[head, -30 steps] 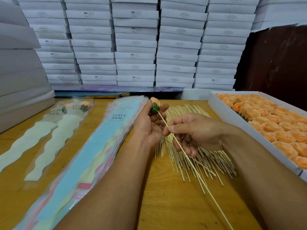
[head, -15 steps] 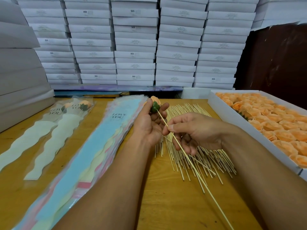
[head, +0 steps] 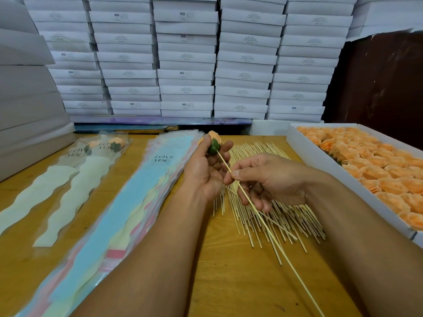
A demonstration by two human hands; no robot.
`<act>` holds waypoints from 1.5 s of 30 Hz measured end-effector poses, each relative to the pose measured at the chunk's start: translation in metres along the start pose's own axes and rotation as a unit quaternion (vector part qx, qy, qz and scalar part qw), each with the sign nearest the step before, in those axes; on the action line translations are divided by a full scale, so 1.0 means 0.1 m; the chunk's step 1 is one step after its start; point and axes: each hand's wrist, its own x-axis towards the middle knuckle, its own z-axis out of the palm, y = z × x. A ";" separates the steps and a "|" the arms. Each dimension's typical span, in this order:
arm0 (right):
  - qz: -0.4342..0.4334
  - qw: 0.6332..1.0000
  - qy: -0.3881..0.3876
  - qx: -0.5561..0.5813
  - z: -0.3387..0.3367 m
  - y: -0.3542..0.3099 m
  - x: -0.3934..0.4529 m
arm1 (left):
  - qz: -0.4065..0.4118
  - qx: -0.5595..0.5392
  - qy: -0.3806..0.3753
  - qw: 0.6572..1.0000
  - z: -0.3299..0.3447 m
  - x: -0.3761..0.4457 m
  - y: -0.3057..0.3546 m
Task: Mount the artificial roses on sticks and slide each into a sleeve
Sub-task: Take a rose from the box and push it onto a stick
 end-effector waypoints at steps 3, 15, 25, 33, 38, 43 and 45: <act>0.000 1.000 -0.001 0.001 0.00 0.00 0.00 | 0.003 0.003 -0.004 1.000 0.00 0.00 0.01; -0.005 0.999 0.045 -0.008 0.04 -0.02 -0.01 | 0.004 0.056 0.010 0.998 0.01 0.01 -0.01; 0.030 0.998 0.048 -0.006 0.07 0.03 0.04 | -0.001 0.101 0.042 0.994 0.04 0.02 -0.06; 0.041 0.998 0.053 -0.011 0.10 0.10 0.10 | 0.007 0.117 0.070 0.991 0.01 0.03 -0.08; 0.032 0.998 0.045 0.011 0.04 0.12 0.10 | 0.008 0.105 0.084 0.991 0.02 0.03 -0.10; 0.038 0.998 0.040 0.027 -0.01 0.12 0.09 | 0.076 0.184 0.148 0.969 0.00 0.09 -0.17; 0.037 0.998 0.047 0.033 -0.03 0.12 0.08 | 0.108 0.274 0.205 0.933 0.00 0.12 -0.18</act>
